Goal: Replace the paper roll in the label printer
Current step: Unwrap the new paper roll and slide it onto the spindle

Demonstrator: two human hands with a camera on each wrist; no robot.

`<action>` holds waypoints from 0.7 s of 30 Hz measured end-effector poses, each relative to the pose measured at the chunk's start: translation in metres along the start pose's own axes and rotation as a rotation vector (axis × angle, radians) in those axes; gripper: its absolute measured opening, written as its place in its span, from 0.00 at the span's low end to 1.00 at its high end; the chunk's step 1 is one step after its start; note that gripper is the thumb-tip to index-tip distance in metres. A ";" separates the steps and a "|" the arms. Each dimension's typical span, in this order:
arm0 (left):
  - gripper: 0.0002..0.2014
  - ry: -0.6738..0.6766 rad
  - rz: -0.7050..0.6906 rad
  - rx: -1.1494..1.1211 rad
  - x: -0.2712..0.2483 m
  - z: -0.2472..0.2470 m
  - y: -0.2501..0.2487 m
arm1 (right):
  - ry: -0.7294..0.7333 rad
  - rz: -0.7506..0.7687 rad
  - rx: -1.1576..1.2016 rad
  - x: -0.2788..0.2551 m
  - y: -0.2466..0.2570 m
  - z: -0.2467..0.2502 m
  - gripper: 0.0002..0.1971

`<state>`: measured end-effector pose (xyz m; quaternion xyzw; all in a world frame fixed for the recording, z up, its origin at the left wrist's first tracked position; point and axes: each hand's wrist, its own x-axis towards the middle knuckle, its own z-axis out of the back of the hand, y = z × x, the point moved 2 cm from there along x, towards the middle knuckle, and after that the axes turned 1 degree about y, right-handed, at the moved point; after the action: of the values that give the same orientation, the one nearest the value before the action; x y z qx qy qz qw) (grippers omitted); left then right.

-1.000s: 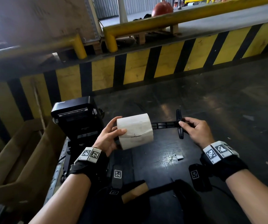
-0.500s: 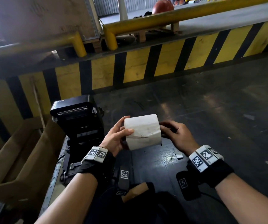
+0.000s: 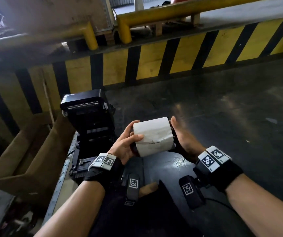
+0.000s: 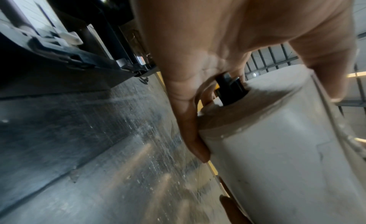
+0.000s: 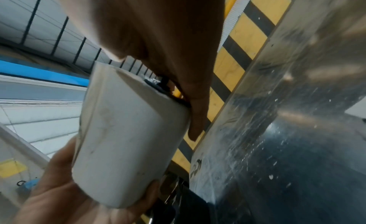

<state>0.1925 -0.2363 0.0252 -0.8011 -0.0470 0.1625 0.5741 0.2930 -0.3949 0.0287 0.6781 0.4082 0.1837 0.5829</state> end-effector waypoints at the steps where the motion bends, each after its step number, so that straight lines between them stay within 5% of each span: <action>1: 0.36 0.000 0.007 -0.014 -0.003 0.001 0.003 | 0.003 0.016 -0.025 -0.001 0.000 -0.005 0.24; 6: 0.37 -0.055 0.032 -0.068 -0.021 0.009 0.021 | -0.095 0.054 0.014 -0.005 -0.014 -0.024 0.10; 13: 0.31 -0.143 0.079 0.035 -0.037 0.022 0.048 | -0.151 -0.094 0.044 -0.008 -0.044 -0.019 0.06; 16: 0.20 -0.304 0.137 0.239 -0.042 0.043 0.064 | -0.173 -0.164 0.064 -0.009 -0.054 -0.006 0.08; 18: 0.19 -0.456 0.095 0.592 -0.049 0.064 0.079 | -0.193 -0.193 0.075 -0.011 -0.057 0.004 0.12; 21: 0.23 -0.451 0.193 1.079 -0.061 0.085 0.109 | -0.205 -0.208 0.090 -0.013 -0.060 0.014 0.11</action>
<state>0.0961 -0.2124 -0.0889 -0.3422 -0.0054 0.3811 0.8588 0.2750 -0.4150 -0.0285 0.6728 0.4225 0.0338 0.6064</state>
